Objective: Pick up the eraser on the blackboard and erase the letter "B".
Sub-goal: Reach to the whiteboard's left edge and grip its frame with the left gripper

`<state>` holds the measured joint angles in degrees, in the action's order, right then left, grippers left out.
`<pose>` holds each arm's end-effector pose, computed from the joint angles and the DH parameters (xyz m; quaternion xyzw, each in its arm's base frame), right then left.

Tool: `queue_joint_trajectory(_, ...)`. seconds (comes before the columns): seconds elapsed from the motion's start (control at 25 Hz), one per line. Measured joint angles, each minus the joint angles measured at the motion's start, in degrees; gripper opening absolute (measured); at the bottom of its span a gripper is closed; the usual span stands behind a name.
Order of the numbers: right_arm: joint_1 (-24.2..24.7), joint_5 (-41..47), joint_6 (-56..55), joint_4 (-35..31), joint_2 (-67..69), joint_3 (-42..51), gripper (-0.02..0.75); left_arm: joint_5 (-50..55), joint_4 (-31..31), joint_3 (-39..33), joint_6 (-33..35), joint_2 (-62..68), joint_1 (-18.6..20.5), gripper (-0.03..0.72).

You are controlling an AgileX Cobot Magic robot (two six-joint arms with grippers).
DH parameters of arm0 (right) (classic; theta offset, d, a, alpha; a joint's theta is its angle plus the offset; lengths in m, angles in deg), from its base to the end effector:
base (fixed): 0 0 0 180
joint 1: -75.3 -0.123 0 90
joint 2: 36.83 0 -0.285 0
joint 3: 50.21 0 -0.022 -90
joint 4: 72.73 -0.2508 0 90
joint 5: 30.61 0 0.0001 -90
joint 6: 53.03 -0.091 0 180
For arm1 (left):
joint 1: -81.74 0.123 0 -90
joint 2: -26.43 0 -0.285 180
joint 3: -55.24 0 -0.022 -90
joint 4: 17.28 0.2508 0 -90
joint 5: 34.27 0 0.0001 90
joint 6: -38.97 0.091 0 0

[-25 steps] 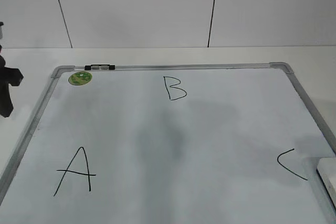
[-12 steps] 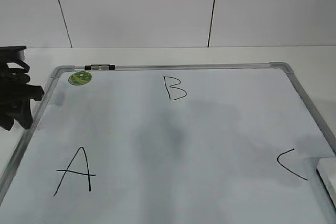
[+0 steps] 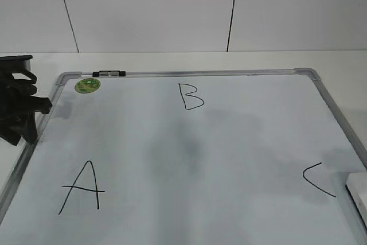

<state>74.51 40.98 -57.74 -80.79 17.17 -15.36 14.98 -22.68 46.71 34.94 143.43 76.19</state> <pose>0.1130 0.0137 0.2957 0.0442 0.9821 0.0775 0.1659 0.3523 -0.0408 0.1587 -0.0159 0.9982 -0.0407 0.0422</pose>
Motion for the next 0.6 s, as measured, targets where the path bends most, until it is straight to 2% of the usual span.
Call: queue_joint_trajectory(0.6, 0.0, 0.0, 0.0, 0.0, 0.0, -0.1, 0.584, -1.4, 0.0, 0.1, 0.1, 1.0, 0.0, 0.237)
